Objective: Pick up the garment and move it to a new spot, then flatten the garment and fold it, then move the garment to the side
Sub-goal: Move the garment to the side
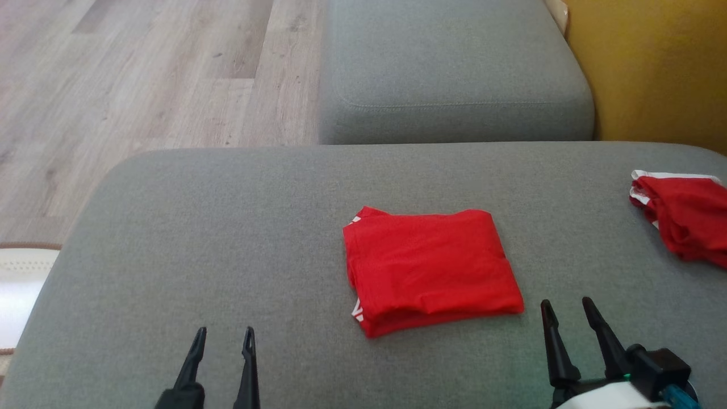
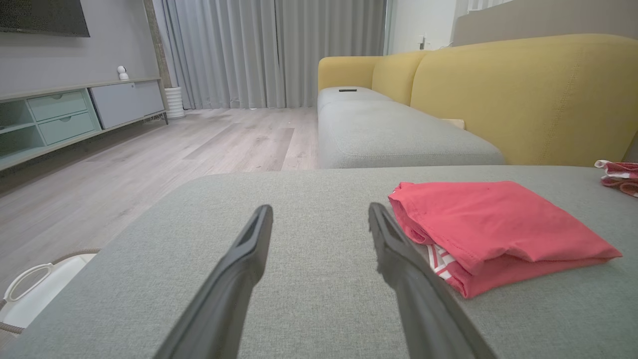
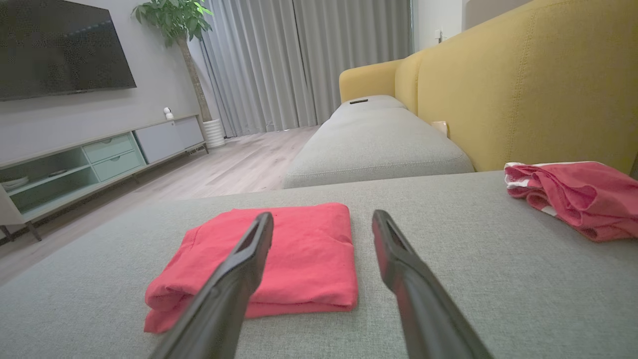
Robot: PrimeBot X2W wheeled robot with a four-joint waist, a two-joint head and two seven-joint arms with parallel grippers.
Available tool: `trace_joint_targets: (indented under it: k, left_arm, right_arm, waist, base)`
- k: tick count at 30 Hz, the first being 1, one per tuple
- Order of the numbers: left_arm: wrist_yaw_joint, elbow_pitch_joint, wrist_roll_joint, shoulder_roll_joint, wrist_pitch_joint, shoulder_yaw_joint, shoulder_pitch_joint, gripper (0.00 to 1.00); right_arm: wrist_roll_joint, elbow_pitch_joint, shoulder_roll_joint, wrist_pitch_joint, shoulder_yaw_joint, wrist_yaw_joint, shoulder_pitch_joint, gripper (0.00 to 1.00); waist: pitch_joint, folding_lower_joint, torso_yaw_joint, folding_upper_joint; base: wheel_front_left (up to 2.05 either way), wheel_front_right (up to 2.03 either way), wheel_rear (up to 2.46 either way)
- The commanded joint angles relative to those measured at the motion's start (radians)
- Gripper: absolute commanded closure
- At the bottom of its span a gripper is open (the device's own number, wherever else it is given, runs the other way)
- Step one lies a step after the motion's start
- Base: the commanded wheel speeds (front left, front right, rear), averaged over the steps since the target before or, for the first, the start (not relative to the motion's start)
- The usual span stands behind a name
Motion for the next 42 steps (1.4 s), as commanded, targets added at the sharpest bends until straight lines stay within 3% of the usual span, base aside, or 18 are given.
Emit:
trace_joint_targets:
  k: [1, 15, 22, 28, 34, 42]
  left_arm:
    - [0.003, -0.031, 0.014, -0.010, -0.012, 0.033, -0.052, 0.00]
    - [0.011, -0.027, 0.018, -0.011, -0.012, 0.012, -0.068, 0.00]
    - [0.006, -0.025, 0.014, -0.011, -0.012, -0.026, -0.106, 0.00]
    - [0.009, -0.022, 0.008, -0.011, -0.012, -0.079, -0.158, 0.00]
    - [0.010, -0.020, 0.005, -0.011, -0.012, -0.117, -0.205, 0.00]
    - [0.022, -0.015, -0.002, -0.011, -0.012, -0.150, -0.257, 0.00]
  right_arm:
    - [-0.007, -0.033, -0.010, -0.014, 0.020, 0.007, -0.024, 0.00]
    - [0.024, -0.008, -0.009, -0.014, 0.014, 0.007, -0.032, 0.00]
    - [0.106, 0.140, -0.053, -0.006, 0.028, 0.007, -0.176, 0.00]
    - [0.232, 0.352, -0.110, 0.171, 0.047, 0.007, -0.405, 0.00]
    - [0.337, 0.477, -0.150, 0.366, 0.108, 0.007, -0.551, 0.00]
    - [0.402, 0.582, -0.190, 0.433, 0.193, 0.007, -0.668, 0.00]
  waist:
    - [0.002, 0.0000, 0.001, 0.0000]
    - [0.038, 0.0000, 0.018, 0.0000]
    - [0.098, 0.0000, 0.027, 0.0000]
    - [0.149, 0.0000, 0.049, 0.0000]
    - [0.205, 0.0000, 0.079, 0.0000]
    - [0.282, 0.0000, 0.099, 0.0000]
  base:
    - [0.00, 0.00, 0.00]
    - [0.00, 0.00, 0.00]
    - [0.00, 0.00, 0.00]
    - [0.00, 0.00, 0.00]
    - [0.00, 0.00, 0.00]
    - [0.00, 0.00, 0.00]
